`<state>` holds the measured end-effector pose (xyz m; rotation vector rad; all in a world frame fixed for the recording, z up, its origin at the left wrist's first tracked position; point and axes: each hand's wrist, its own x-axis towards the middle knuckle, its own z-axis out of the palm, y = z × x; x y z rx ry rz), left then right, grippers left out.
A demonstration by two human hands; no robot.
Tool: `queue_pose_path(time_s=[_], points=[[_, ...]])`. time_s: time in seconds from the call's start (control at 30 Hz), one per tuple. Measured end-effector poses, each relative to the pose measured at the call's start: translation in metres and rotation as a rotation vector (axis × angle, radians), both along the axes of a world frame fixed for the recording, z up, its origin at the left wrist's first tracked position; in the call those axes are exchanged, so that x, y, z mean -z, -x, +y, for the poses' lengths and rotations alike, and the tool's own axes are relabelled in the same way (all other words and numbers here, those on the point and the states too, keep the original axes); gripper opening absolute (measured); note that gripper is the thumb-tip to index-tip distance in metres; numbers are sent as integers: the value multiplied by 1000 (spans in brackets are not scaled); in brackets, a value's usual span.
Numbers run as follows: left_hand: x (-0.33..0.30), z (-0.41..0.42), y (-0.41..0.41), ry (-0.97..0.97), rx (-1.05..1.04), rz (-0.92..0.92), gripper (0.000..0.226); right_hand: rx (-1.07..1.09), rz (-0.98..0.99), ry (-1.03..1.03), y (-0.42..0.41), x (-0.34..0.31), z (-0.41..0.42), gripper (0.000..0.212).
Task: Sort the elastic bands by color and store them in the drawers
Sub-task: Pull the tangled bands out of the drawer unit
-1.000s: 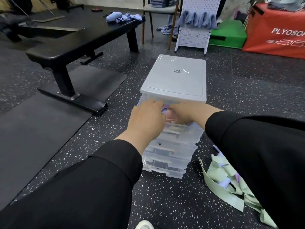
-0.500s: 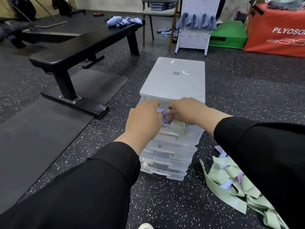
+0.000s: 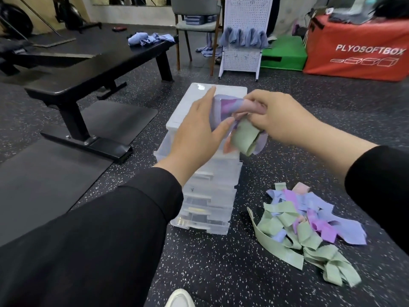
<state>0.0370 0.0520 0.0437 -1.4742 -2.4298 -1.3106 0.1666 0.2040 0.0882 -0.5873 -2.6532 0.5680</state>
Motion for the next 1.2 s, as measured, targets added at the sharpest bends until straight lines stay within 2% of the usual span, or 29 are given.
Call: queue_pose_path(time_s=[0.17, 0.3, 0.37, 0.43, 0.57, 0.73, 0.83, 0.87, 0.93, 0.97, 1.0, 1.07, 1.2], points=[[-11, 30, -42, -116, 127, -76, 54, 46, 67, 57, -64, -19, 9, 29], [-11, 58, -82, -79, 204, -136, 9, 107, 52, 101, -117, -10, 25, 29], [-2, 75, -102, -10, 236, -102, 29, 155, 39, 133, -141, 7, 38, 29], [12, 91, -120, 95, 260, -87, 35, 202, 13, 174, -161, 31, 52, 28], [58, 121, -150, 264, 278, -102, 16, 292, -32, 293, -195, 89, 75, 29], [113, 144, -172, 386, 289, -169, 18, 360, -71, 465, -218, 152, 94, 26], [140, 162, -174, 466, 308, -179, 15, 383, -37, 540, -223, 185, 102, 35], [150, 167, -175, 527, 330, -183, 28, 382, -54, 560, -225, 197, 104, 43], [172, 174, -173, 716, 382, -151, 70, 351, -135, 622, -230, 224, 109, 58], [184, 175, -171, 801, 388, -115, 80, 347, -197, 651, -233, 238, 110, 61], [195, 175, -170, 852, 382, -78, 80, 379, -265, 662, -237, 253, 112, 64], [219, 175, -168, 897, 343, -13, 66, 470, -385, 651, -247, 281, 116, 72], [257, 175, -173, 1124, 499, 136, 44, 527, -464, 670, -264, 320, 116, 52]])
